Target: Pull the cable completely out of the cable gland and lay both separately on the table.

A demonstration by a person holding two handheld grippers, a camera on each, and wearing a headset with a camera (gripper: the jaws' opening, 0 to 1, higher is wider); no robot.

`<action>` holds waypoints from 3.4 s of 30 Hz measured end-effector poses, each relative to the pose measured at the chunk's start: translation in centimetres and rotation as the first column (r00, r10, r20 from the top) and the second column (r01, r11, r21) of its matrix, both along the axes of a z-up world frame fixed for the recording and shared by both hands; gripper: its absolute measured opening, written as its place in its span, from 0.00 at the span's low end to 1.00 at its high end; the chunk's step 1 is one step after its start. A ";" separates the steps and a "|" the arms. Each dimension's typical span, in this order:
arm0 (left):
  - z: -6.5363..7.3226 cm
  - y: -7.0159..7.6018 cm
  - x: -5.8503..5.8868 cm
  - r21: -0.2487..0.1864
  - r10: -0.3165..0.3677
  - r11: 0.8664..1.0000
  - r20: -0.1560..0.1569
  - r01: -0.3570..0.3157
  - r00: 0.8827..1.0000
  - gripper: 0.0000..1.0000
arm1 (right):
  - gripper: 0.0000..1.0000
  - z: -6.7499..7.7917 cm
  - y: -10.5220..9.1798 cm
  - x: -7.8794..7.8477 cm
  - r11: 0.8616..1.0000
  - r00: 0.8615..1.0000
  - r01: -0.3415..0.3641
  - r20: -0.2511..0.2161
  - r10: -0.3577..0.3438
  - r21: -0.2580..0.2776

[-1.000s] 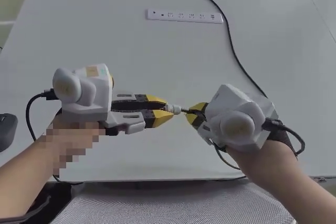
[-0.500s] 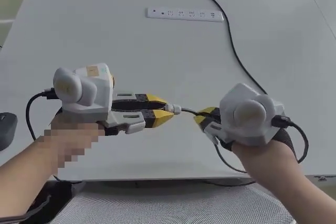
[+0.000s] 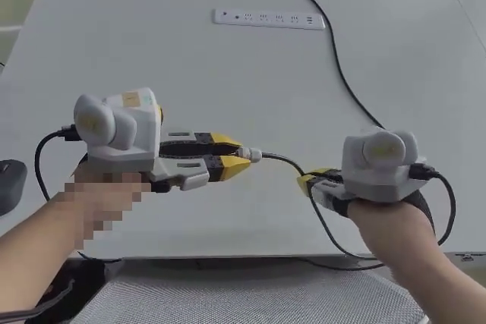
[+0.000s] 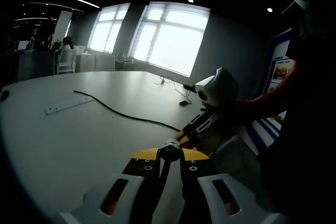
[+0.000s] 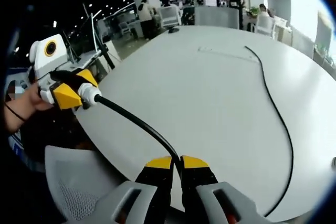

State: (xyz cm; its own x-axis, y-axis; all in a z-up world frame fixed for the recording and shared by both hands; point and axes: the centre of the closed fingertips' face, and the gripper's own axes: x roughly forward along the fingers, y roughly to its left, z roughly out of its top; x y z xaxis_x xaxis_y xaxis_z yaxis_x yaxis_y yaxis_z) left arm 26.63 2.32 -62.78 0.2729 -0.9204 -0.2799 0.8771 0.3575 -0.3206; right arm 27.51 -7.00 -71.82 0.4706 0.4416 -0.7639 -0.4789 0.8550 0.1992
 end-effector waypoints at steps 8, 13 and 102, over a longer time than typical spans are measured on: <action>-0.2 -0.1 -0.2 0.008 -0.006 1.000 0.000 0.006 1.000 0.15 | 0.00 -0.6 0.3 -0.4 1.000 0.999 0.024 -0.031 -0.024 0.009; -0.1 0.0 -0.2 0.005 -0.001 1.000 -0.002 0.001 1.000 0.15 | 0.00 -0.2 0.3 -0.4 1.000 1.000 -0.006 0.007 0.006 -0.011; 0.6 -0.2 0.5 -0.011 0.020 1.000 0.009 -0.020 1.000 0.15 | 0.00 6.3 5.9 0.8 0.851 0.780 -0.399 0.361 0.511 -0.341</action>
